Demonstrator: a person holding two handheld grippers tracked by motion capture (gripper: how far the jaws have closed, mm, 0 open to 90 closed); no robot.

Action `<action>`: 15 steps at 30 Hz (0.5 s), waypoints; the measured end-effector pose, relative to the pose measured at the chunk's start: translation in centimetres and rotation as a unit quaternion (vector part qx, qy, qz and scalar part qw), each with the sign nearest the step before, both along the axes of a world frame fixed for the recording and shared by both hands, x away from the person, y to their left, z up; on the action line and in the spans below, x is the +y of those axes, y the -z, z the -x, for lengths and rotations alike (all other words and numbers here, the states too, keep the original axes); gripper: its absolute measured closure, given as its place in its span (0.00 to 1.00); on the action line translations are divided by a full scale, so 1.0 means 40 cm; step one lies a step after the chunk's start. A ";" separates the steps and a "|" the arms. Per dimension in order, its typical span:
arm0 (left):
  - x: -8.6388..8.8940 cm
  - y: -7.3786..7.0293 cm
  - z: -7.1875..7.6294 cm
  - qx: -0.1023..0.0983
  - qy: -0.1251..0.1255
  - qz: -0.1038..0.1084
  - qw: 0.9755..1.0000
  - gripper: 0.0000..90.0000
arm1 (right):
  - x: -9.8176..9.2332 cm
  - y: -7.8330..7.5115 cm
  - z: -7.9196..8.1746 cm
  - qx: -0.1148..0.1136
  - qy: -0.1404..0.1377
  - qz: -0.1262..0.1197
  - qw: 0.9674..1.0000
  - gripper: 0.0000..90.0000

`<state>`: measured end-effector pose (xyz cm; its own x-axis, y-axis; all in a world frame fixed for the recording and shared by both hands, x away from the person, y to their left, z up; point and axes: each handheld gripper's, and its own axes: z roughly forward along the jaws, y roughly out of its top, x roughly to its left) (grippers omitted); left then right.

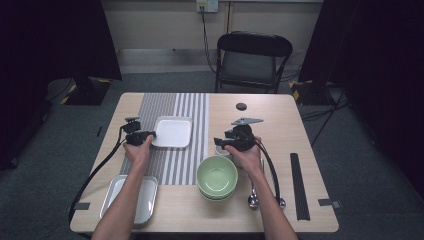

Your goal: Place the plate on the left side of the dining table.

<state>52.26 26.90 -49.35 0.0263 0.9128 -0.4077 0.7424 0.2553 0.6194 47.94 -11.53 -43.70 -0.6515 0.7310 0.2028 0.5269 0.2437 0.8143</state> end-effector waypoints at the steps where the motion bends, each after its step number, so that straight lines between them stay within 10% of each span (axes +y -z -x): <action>1: 0.000 0.000 0.000 0.000 0.000 0.000 1.000 0.96 | 0.000 0.000 0.000 0.000 0.000 0.000 1.000 0.45; 15: -0.002 -0.002 0.004 0.007 -0.005 0.002 1.000 0.94 | 0.001 -0.002 0.001 -0.003 -0.003 0.004 1.000 0.46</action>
